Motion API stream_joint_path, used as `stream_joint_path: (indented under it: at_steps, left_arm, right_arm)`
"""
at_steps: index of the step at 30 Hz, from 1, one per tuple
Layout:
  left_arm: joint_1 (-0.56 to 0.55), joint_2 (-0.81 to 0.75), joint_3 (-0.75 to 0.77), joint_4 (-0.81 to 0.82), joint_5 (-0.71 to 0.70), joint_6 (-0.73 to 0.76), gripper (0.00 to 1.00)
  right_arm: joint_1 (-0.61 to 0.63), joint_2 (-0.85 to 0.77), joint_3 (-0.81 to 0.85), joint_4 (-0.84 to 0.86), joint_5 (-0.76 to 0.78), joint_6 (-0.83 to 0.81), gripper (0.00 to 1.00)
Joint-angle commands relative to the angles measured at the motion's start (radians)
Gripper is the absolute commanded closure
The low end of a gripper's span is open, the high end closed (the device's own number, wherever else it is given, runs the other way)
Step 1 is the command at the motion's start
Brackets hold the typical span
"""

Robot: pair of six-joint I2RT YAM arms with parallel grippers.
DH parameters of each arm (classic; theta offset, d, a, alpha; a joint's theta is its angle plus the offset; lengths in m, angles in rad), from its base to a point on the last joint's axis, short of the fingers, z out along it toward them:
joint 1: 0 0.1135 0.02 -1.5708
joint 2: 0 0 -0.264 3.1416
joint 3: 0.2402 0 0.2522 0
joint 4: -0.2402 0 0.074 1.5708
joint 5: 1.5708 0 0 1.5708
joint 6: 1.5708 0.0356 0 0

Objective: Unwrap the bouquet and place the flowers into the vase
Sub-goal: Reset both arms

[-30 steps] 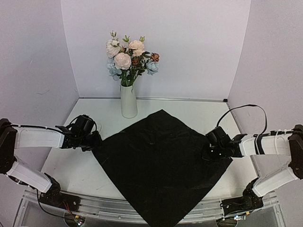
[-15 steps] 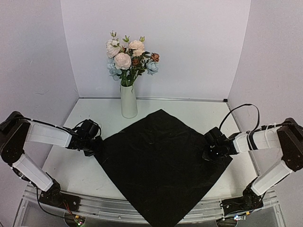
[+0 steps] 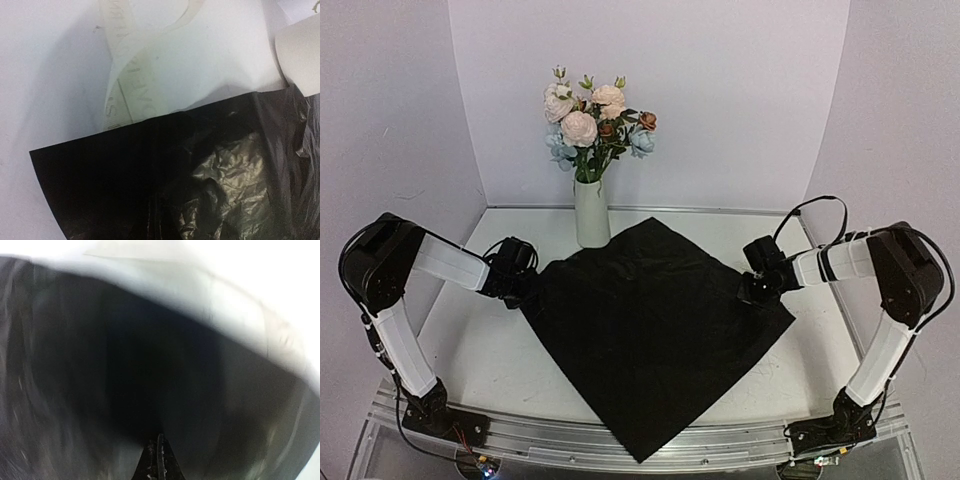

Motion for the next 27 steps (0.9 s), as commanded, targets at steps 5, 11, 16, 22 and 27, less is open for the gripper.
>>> stream_joint_path:
  at_steps: [5,11,16,22,27]
  left_arm:
    - [0.026,-0.166,-0.009,-0.064,-0.004,0.147,0.91]
    - [0.025,-0.451,-0.134,0.013,-0.012,0.239,0.48]
    - [0.023,-0.659,-0.262,0.132,-0.024,0.361,0.12]
    - [0.017,-0.820,-0.363,0.261,0.035,0.558,0.00]
    - [0.017,-0.860,-0.384,0.275,-0.036,0.679,0.01]
  right_arm:
    - [-0.012,-0.244,-0.031,0.076,0.045,-0.238,0.97]
    - [-0.012,-0.548,-0.222,0.267,0.086,-0.359,0.78]
    - [-0.011,-0.786,-0.422,0.503,0.224,-0.456,0.48]
    - [-0.012,-0.898,-0.641,0.830,0.250,-0.705,0.02]
    - [-0.012,-0.927,-0.667,0.784,0.180,-0.834,0.02]
